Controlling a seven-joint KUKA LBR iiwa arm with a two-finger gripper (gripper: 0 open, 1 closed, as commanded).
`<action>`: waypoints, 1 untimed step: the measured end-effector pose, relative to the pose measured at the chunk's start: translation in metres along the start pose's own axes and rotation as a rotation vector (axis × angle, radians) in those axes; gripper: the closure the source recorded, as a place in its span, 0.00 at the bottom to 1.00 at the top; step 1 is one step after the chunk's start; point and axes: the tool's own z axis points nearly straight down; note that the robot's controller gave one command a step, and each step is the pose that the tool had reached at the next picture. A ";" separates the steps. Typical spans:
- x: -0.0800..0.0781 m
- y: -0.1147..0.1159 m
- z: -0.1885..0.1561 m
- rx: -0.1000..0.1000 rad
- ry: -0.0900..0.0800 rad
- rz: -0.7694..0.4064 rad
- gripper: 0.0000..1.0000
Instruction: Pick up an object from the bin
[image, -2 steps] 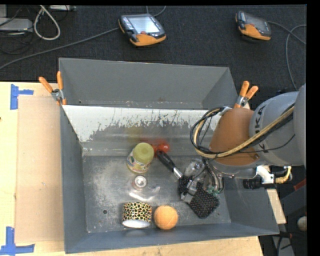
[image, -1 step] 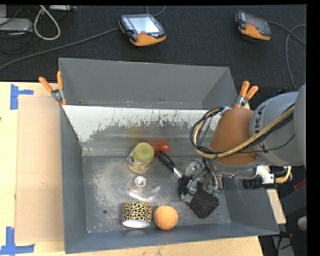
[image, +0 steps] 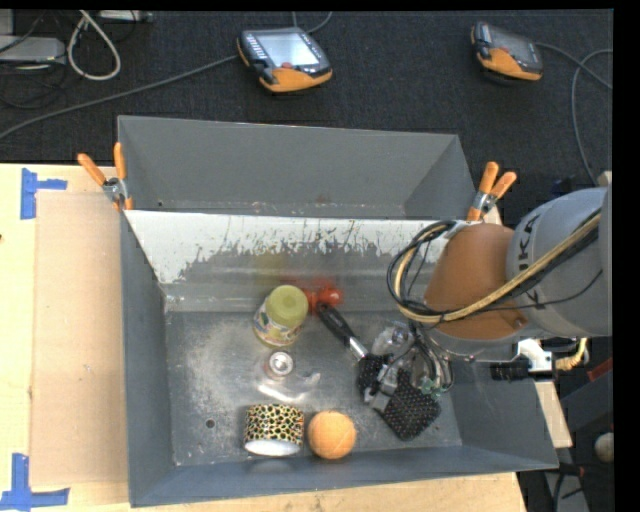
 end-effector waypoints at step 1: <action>0.022 -0.015 -0.002 -0.009 -0.033 -0.023 1.00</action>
Offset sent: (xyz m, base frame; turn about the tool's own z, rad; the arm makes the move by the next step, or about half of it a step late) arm 0.0000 0.0000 0.0000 0.0000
